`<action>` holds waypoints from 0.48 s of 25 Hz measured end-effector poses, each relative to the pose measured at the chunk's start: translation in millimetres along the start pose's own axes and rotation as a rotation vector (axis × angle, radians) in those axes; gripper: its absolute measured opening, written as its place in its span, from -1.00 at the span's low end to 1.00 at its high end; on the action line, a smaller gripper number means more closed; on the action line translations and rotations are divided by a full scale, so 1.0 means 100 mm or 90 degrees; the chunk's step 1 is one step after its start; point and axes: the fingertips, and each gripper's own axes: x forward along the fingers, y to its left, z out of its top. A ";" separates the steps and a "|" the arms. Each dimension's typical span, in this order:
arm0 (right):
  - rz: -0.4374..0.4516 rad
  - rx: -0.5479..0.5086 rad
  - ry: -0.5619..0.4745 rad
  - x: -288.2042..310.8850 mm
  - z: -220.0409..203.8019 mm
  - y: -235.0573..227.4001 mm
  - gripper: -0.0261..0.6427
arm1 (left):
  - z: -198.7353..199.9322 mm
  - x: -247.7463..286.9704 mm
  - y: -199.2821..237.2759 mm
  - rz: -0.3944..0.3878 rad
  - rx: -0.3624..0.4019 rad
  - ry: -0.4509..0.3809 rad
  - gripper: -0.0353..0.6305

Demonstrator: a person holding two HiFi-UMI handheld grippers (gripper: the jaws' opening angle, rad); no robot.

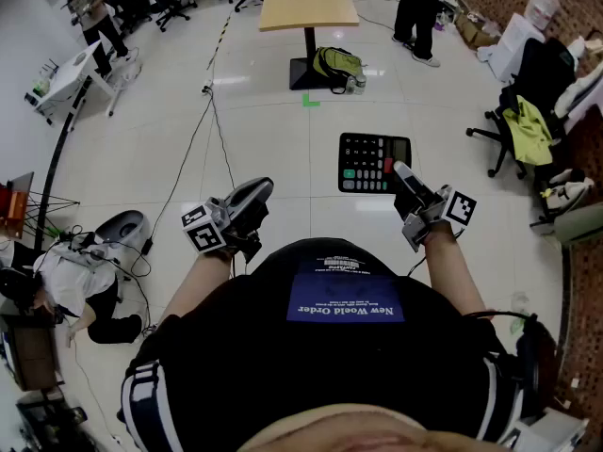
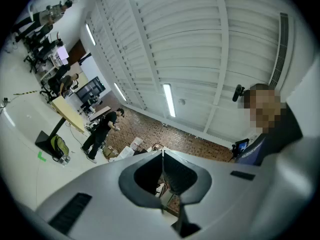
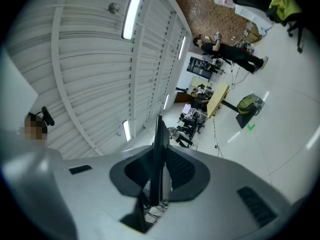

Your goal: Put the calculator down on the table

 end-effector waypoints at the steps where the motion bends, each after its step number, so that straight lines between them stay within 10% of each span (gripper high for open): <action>1: -0.003 -0.003 0.002 0.01 0.00 0.01 -0.78 | 0.01 0.00 0.00 -0.001 -0.003 0.000 -0.84; 12: -0.017 -0.001 0.000 -0.05 0.03 -0.31 -0.78 | -0.18 0.13 0.22 -0.008 -0.019 0.014 -0.84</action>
